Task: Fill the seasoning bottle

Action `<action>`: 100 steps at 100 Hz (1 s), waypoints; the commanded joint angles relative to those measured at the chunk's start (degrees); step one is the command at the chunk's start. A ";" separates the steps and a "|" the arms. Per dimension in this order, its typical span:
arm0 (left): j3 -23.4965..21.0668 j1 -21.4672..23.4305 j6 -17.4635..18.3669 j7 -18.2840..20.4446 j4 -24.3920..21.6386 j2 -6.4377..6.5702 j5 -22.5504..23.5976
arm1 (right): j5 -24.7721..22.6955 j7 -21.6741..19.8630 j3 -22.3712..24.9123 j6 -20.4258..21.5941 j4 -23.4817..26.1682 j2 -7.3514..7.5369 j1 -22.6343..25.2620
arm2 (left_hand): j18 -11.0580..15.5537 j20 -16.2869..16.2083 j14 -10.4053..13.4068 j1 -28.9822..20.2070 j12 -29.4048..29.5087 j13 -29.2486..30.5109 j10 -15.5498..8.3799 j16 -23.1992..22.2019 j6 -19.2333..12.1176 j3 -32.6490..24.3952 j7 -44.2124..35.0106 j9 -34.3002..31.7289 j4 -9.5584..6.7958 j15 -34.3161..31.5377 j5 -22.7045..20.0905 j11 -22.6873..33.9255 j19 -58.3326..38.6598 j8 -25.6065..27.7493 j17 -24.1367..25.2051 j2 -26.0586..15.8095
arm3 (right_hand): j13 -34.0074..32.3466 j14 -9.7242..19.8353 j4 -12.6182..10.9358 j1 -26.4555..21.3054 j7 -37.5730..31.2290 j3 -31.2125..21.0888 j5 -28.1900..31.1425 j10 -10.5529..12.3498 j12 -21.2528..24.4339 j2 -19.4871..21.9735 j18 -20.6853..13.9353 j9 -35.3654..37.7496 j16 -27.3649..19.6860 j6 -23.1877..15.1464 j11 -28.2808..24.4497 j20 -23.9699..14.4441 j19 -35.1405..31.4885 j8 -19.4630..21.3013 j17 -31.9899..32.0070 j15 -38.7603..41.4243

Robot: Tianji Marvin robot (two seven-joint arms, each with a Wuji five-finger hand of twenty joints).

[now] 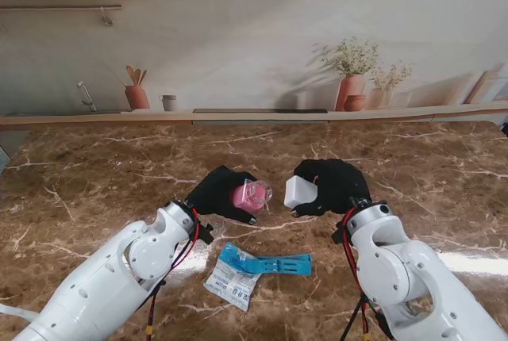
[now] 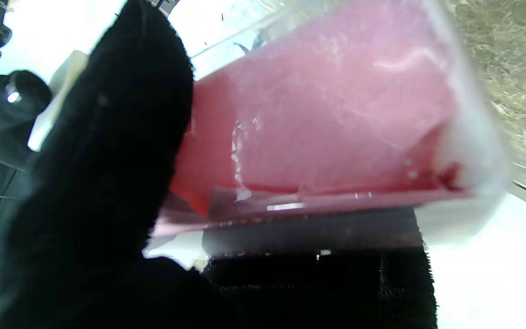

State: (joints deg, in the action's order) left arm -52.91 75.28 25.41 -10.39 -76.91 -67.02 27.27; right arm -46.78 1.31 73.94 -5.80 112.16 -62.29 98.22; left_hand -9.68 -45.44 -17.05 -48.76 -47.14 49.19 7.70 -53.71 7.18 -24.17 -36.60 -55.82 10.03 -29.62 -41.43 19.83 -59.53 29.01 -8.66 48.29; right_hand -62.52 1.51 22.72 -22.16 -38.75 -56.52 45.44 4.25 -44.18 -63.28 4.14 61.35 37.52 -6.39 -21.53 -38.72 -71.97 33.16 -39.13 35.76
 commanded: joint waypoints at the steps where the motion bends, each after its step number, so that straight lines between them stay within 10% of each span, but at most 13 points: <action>1: 0.28 0.04 0.26 -0.59 -0.68 -0.23 0.05 | -0.56 -1.06 -0.52 0.51 0.53 -0.45 -0.21 | 4.99 -0.41 4.46 -14.98 -1.86 6.01 -6.98 -5.06 -13.48 -22.03 -17.51 -3.91 1.04 -9.51 -12.72 2.87 -2.22 8.00 0.68 -21.28 | -2.32 1.56 -2.96 -10.18 -10.73 -9.26 2.72 4.17 -1.42 8.80 0.00 5.91 0.80 -7.34 -4.49 0.65 -2.07 1.26 -0.15 0.40; 100: 1.33 0.60 0.46 -2.75 -0.56 -1.03 -0.73 | 2.88 2.26 -8.86 -0.03 -2.97 -1.33 -5.57 | 5.14 -0.51 4.33 -14.90 -2.43 6.12 -6.80 -5.64 -13.60 -22.36 -17.91 -4.25 1.28 -9.51 -12.75 3.26 -2.44 9.12 0.97 -21.21 | -2.28 1.41 -2.98 -10.21 -11.04 -9.35 2.83 4.03 -1.45 8.31 0.24 5.82 1.19 -7.16 -5.08 0.58 -2.02 1.23 0.17 0.48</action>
State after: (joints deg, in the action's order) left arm -51.43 75.62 25.79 -12.56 -76.83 -67.59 27.03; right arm -44.15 4.75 65.53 -5.62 109.65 -63.33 92.55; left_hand -8.77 -45.44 -16.70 -48.76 -47.54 49.49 7.42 -55.43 7.62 -24.17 -36.57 -56.32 10.03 -29.62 -41.43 19.64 -59.53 31.51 -8.64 48.66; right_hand -62.51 0.95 22.72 -22.61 -38.97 -56.52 45.37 3.57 -44.18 -63.07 4.25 61.38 37.56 -5.85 -21.51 -38.72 -71.97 32.49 -39.08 35.75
